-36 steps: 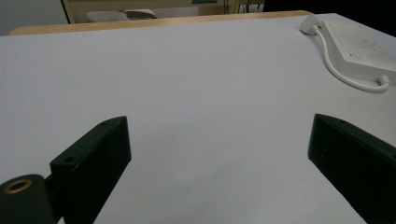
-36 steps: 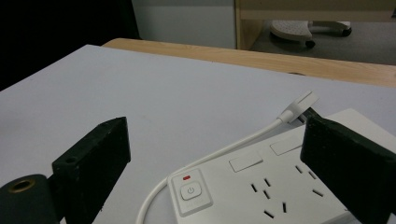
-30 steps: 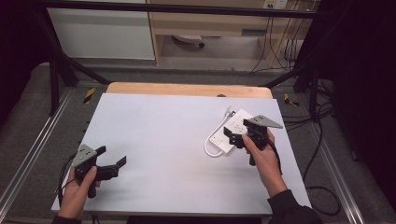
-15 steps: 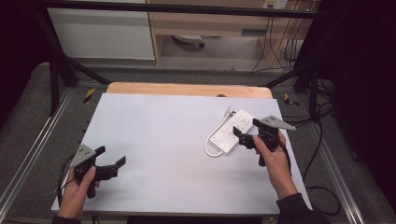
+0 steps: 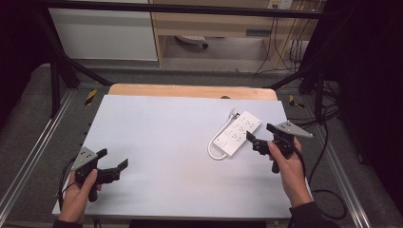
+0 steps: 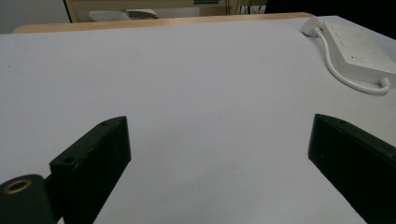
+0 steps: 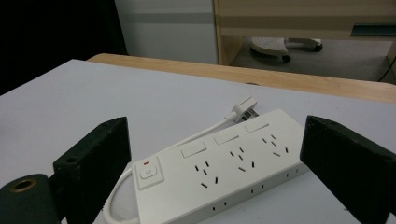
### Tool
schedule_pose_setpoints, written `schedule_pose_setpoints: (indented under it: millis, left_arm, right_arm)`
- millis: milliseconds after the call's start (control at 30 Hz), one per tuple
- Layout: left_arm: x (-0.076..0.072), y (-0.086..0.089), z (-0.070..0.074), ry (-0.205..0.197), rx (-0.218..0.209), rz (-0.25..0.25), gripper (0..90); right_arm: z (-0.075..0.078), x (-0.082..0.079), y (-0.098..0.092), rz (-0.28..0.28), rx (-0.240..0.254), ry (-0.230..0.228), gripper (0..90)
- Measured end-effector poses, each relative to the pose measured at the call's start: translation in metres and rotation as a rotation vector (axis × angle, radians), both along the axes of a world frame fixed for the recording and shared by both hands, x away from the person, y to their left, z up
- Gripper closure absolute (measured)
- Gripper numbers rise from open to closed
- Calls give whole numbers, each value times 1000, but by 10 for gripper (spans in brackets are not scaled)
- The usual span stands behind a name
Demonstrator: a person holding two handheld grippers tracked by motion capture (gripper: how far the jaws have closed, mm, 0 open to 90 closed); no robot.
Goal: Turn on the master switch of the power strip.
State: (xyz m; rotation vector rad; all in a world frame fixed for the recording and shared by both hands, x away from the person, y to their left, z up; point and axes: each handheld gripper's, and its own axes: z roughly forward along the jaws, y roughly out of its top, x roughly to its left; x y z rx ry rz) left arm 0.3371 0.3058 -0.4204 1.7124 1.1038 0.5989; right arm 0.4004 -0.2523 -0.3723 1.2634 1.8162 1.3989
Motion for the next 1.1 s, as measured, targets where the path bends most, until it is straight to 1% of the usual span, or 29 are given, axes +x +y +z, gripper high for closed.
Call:
schedule_pose_setpoints:
  millis: [33, 367, 500, 1100]
  left_arm:
    - [0, 0, 0, -1, 0, 0, 58]
    - [0, 0, 0, 0, 1, 0, 58]
    - [0, 0, 0, 0, 1, 1, 58]
    - [0, 0, 0, 0, 2, 1, 58]
  right_arm:
    - [-1, -2, -4, -2, -3, -1, 88]
    - [-5, -10, -17, -22, 6, 0, 80]
    - [-8, -14, -22, -32, 0, 2, 77]
    - [-23, -30, -45, -72, 8, 17, 74]
